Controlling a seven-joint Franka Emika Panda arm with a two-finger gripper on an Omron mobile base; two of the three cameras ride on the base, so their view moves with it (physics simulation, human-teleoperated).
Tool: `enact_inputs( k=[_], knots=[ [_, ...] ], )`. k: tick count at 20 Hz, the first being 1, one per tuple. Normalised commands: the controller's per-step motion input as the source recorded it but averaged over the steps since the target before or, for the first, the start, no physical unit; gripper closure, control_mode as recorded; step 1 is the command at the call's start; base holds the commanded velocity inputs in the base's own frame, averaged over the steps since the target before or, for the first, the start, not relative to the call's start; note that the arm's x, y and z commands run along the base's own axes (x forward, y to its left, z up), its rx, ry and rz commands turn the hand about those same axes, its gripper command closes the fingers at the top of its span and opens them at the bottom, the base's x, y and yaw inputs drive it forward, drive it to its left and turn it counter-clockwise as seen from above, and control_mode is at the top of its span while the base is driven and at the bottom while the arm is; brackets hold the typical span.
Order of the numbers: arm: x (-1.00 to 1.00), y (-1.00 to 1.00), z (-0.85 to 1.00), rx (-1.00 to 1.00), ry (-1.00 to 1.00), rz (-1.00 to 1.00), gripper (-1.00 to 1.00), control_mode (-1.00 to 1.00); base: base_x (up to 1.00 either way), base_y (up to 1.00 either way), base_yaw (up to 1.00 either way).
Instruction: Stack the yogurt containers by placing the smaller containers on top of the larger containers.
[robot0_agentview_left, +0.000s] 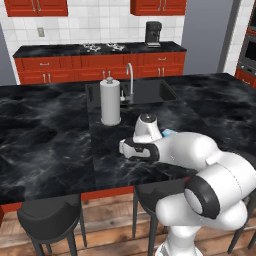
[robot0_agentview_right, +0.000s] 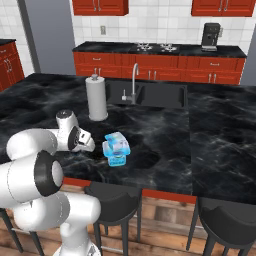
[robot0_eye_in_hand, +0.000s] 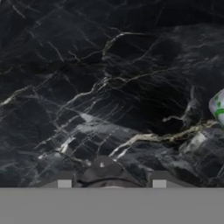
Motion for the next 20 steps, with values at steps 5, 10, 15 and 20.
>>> enact_inputs(
  k=[5,10,15,20],
  knots=[
    [0.02,0.00,0.63,0.00,-0.01,-0.07,1.00,-1.00,0.00,0.00,0.00],
    [0.03,0.00,0.57,0.00,0.00,-0.09,1.00,-1.00,0.00,0.00,0.00],
    [0.03,0.00,0.51,0.00,0.00,-0.10,1.00,-1.00,0.00,0.00,0.00],
    [0.01,0.00,0.21,0.00,0.01,-0.04,1.00,-1.00,0.00,0.00,0.00]
  ],
)
